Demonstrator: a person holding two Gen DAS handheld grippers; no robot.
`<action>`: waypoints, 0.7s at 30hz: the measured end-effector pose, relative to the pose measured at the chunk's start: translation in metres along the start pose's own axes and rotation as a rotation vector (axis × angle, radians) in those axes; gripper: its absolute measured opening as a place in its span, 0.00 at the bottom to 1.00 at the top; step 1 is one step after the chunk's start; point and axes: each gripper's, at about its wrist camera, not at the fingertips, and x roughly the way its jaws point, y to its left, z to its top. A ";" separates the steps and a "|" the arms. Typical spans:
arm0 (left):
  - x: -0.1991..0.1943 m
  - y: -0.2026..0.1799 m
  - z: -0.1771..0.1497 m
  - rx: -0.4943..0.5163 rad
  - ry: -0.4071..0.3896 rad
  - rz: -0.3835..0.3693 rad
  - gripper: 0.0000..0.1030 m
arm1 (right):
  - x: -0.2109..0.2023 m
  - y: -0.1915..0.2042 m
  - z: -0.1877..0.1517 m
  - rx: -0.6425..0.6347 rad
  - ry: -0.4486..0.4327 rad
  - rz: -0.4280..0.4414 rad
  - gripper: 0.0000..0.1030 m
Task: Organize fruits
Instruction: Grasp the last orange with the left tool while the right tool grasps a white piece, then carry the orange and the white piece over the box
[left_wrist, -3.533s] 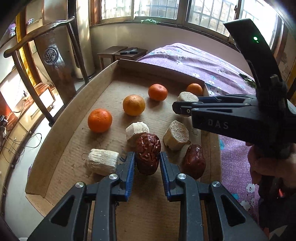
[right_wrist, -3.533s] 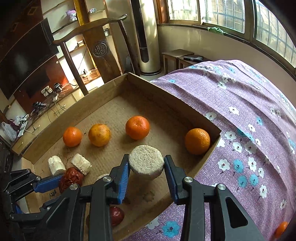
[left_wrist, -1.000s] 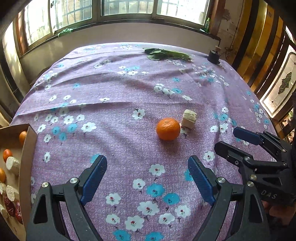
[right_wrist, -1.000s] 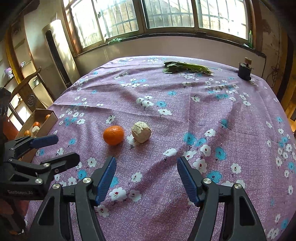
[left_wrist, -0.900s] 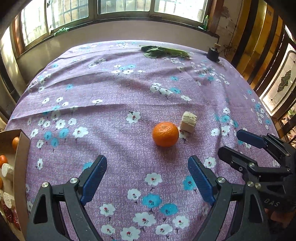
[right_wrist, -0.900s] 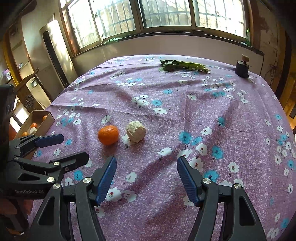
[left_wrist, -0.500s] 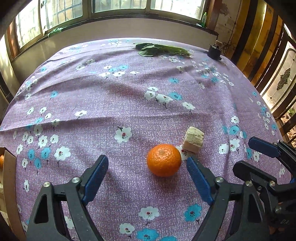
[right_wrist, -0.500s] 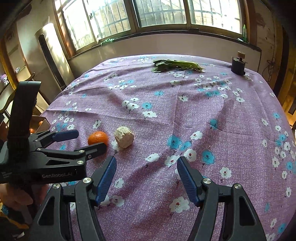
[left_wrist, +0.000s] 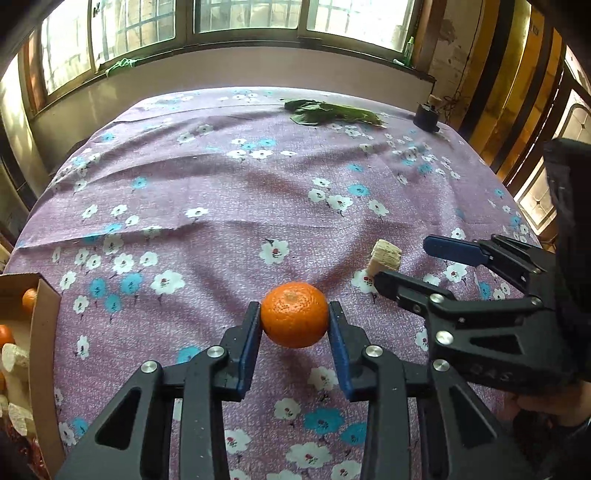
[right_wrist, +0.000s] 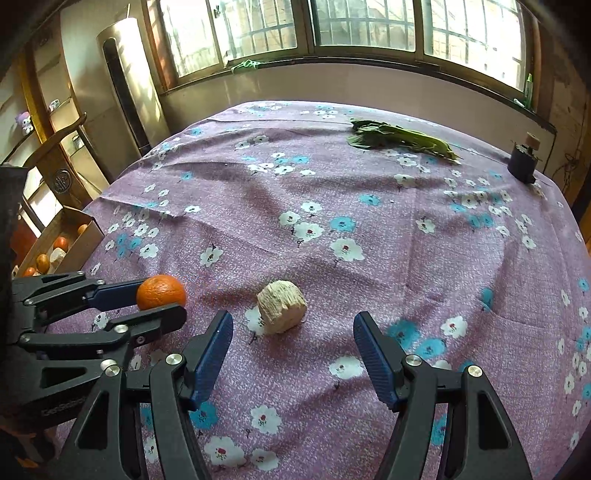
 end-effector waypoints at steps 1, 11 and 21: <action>-0.005 0.002 -0.002 -0.006 -0.005 0.009 0.33 | 0.005 0.002 0.002 -0.012 0.003 -0.003 0.69; -0.033 0.024 -0.024 -0.048 -0.029 0.056 0.33 | 0.011 0.010 0.000 -0.028 0.021 -0.022 0.32; -0.064 0.051 -0.047 -0.090 -0.071 0.121 0.33 | -0.038 0.056 -0.009 -0.041 -0.063 0.040 0.33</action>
